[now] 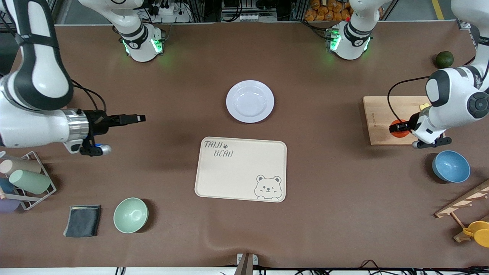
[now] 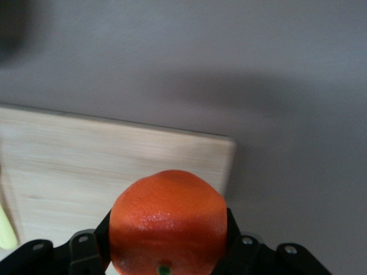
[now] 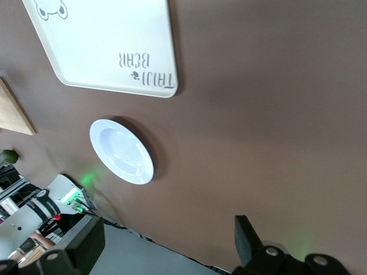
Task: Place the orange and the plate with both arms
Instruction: 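Grasp the orange with the left gripper while the right gripper reaches inward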
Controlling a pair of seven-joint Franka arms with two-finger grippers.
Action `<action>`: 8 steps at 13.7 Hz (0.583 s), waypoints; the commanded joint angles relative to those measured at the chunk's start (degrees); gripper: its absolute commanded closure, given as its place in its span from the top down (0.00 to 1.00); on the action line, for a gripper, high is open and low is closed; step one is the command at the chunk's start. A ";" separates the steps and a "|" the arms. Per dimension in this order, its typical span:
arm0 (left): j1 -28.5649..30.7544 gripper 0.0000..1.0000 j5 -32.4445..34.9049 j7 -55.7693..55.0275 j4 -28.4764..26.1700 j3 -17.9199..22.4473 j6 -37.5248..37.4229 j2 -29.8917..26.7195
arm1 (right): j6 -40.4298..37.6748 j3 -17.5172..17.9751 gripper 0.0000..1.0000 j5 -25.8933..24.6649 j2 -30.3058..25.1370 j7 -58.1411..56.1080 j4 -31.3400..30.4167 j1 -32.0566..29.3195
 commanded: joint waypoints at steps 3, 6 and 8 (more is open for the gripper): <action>-0.61 0.06 -3.43 -14.03 9.93 -14.84 -9.51 1.24 | 0.47 0.08 1.00 5.02 2.44 -0.43 -0.95 0.30; -8.75 0.07 -3.34 -25.90 11.43 -17.43 -7.24 4.76 | 1.00 -0.09 1.00 12.04 3.93 -7.26 -5.24 -0.92; -16.40 0.07 -2.73 -34.33 12.92 -17.34 -6.53 6.78 | 3.98 -0.01 1.00 14.07 4.64 -10.53 -8.50 -1.10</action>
